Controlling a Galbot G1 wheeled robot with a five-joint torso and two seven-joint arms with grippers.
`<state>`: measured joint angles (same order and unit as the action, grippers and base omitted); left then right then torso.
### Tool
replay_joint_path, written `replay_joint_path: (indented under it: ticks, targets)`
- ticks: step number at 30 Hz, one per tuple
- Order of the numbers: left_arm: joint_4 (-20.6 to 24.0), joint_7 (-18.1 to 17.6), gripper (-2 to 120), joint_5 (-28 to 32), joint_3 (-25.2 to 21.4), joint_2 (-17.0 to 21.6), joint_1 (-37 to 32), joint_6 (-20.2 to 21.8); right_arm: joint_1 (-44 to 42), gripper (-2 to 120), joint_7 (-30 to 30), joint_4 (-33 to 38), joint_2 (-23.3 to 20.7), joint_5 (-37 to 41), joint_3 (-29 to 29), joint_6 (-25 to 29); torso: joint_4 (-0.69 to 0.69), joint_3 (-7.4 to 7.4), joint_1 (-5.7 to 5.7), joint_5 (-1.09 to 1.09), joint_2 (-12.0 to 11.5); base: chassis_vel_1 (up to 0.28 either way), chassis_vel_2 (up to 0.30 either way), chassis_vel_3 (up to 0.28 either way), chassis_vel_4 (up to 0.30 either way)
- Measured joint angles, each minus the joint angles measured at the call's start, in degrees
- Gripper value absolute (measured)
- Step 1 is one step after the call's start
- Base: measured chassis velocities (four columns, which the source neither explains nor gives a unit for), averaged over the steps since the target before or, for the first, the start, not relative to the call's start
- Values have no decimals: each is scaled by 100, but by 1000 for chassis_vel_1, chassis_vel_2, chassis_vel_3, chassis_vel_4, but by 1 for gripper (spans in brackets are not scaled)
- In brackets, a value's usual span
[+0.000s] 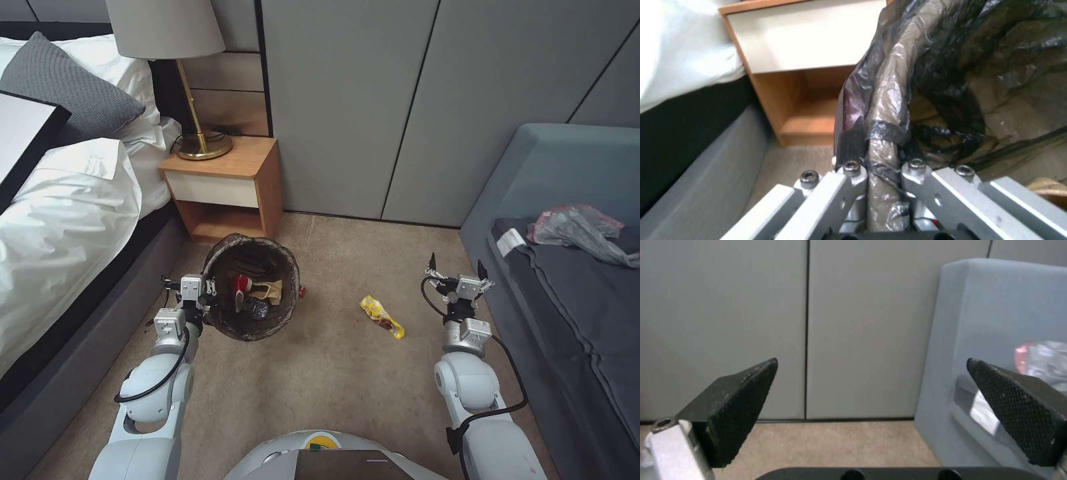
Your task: Pick up the trash bin, then pick up the garbage from the floor and place it into the trash bin.
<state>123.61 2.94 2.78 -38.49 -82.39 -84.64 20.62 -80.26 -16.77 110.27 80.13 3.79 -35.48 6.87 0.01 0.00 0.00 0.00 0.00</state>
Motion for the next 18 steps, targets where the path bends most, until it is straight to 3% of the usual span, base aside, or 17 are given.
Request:
replay_joint_path:
  ticks: [9, 18]
  targets:
    - [0, 1, 2, 0, 0, 0, 2, 1, 0, 100, 0, -1, 0, -3, -1, 1, 0, 2, 1, -1, 0, -165, 173, 185, -170]
    - [-1, 0, 3, 0, 0, 0, 0, 2, -2, 100, 0, 0, 0, -6, -2, 0, -1, 0, 0, 0, 0, 0, 15, 9, 3]
